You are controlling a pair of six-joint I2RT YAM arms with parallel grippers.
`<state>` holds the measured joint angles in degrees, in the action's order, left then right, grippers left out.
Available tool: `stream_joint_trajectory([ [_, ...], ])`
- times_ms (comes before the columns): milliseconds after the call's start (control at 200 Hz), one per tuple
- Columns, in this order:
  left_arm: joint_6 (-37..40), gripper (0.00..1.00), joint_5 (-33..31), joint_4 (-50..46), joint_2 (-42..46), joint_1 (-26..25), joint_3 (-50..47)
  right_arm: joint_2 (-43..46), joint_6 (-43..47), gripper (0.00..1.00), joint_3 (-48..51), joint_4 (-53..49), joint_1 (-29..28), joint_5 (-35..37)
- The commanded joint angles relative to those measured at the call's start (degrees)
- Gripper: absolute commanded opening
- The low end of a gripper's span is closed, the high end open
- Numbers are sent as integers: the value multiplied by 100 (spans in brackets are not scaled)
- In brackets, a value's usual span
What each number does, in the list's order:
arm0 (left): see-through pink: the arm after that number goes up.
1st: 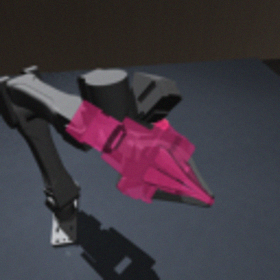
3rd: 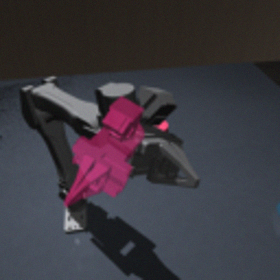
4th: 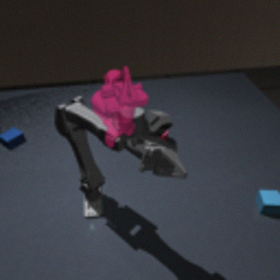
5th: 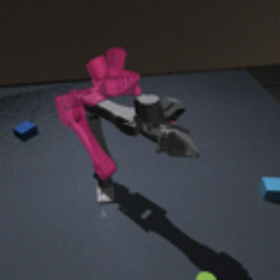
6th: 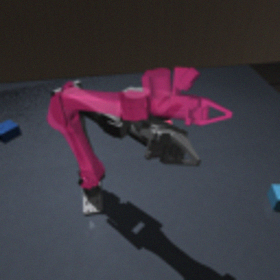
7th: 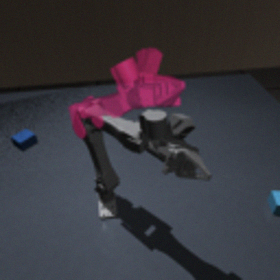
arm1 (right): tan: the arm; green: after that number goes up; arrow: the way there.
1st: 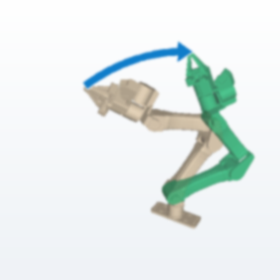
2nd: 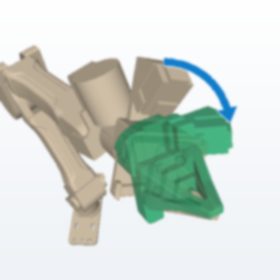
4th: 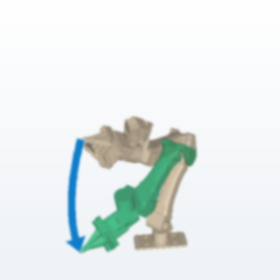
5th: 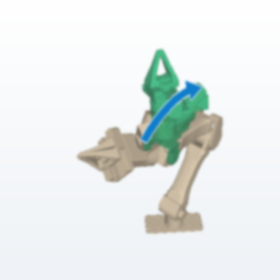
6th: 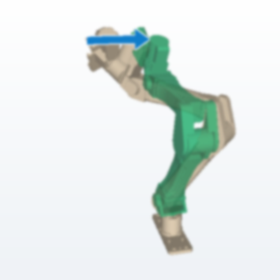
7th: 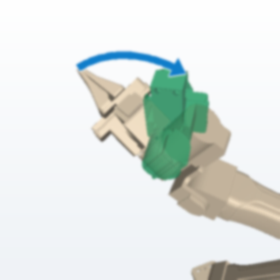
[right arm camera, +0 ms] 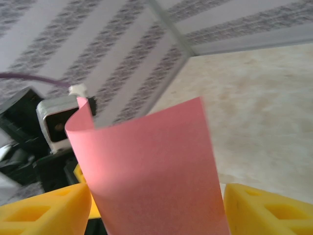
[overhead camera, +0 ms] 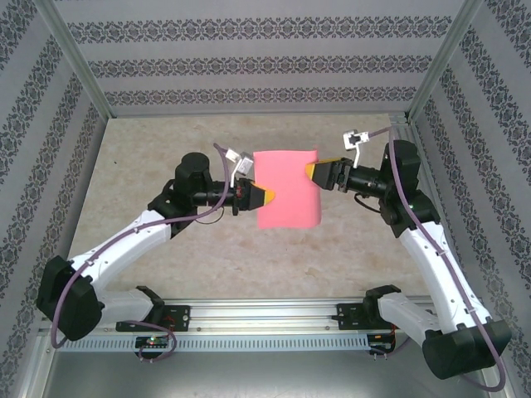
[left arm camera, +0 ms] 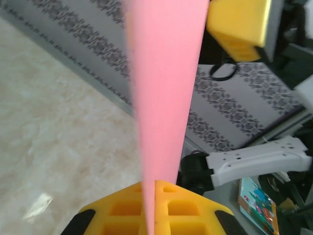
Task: Fold a paper plane with a square sheet of paper (fold left side to right side)
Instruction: Place a square sheet of paper at the center of the table.
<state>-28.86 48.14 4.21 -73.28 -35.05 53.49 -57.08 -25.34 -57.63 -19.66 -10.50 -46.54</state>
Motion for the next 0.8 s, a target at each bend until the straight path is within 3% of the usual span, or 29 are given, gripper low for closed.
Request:
stream_joint_trajectory([
  [0,93,0,-419,-818,-523,-51,-102,-143,429,78,110,-961,256,1028],
  [110,19,0,-576,-1104,-1174,-32,-163,-346,484,79,293,-1233,377,1420],
  [305,45,0,-818,-1675,-2046,301,-190,-701,522,79,595,-1278,383,1447],
  [739,408,0,-1184,-2758,-2411,529,-203,-1476,363,79,896,-1057,140,1429],
  [794,405,7,-1207,-2772,-2413,534,-188,-1645,267,76,894,-937,-36,1417],
])
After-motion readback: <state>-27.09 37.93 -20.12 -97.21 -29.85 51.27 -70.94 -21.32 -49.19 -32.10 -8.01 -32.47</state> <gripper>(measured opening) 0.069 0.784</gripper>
